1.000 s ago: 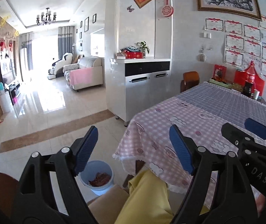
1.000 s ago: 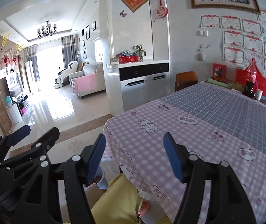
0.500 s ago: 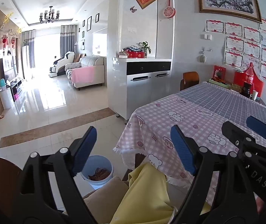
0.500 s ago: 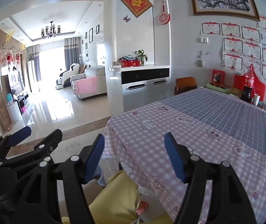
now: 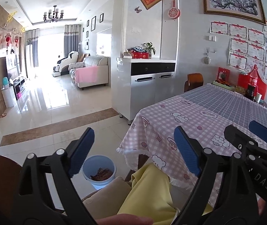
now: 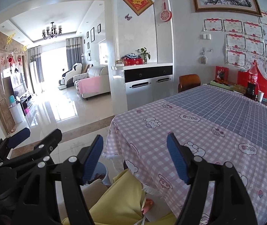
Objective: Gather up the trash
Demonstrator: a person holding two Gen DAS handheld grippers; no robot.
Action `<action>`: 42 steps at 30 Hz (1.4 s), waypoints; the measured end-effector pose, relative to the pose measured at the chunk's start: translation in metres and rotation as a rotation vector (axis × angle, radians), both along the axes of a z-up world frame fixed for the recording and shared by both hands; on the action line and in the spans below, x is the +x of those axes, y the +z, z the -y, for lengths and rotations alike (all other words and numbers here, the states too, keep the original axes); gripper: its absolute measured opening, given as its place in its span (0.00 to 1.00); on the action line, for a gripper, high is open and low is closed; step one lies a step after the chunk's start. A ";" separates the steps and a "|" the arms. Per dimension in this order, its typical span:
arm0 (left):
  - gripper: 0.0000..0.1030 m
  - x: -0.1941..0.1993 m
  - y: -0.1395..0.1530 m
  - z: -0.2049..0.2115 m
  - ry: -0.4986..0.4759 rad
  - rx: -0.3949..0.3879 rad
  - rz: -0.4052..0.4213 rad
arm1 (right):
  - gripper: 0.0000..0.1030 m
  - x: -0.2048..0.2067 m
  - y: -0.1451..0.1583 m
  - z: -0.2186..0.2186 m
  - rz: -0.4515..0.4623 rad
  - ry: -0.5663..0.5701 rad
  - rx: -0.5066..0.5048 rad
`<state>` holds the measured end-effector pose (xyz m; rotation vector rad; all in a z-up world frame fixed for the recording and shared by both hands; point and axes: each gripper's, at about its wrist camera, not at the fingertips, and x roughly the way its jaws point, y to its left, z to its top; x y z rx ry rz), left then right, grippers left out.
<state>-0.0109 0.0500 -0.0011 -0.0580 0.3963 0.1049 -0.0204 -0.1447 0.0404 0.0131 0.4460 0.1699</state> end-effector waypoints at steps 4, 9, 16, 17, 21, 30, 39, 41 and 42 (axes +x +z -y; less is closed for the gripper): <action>0.83 0.000 0.000 0.001 0.002 0.006 -0.002 | 0.67 0.003 -0.002 0.002 -0.002 -0.001 0.003; 0.83 0.003 -0.001 0.001 -0.002 0.007 -0.007 | 0.67 0.004 -0.004 0.002 -0.005 -0.008 0.000; 0.83 0.004 -0.001 0.003 -0.006 0.015 -0.006 | 0.67 0.004 -0.006 0.004 0.003 -0.020 0.001; 0.83 0.005 -0.001 0.003 -0.004 0.016 -0.008 | 0.67 0.004 -0.006 0.004 0.002 -0.021 0.001; 0.83 0.005 -0.002 0.003 -0.003 0.015 -0.008 | 0.67 0.005 -0.007 0.004 0.001 -0.023 -0.002; 0.83 0.007 -0.002 0.006 0.003 0.030 -0.013 | 0.67 0.009 -0.010 0.006 -0.007 -0.023 0.008; 0.83 0.010 -0.003 0.008 0.006 0.037 -0.020 | 0.67 0.012 -0.013 0.008 -0.014 -0.025 0.011; 0.83 0.010 -0.003 0.008 0.006 0.037 -0.021 | 0.67 0.013 -0.013 0.008 -0.012 -0.027 0.010; 0.83 0.010 -0.003 0.008 0.007 0.037 -0.021 | 0.67 0.013 -0.013 0.008 -0.012 -0.027 0.010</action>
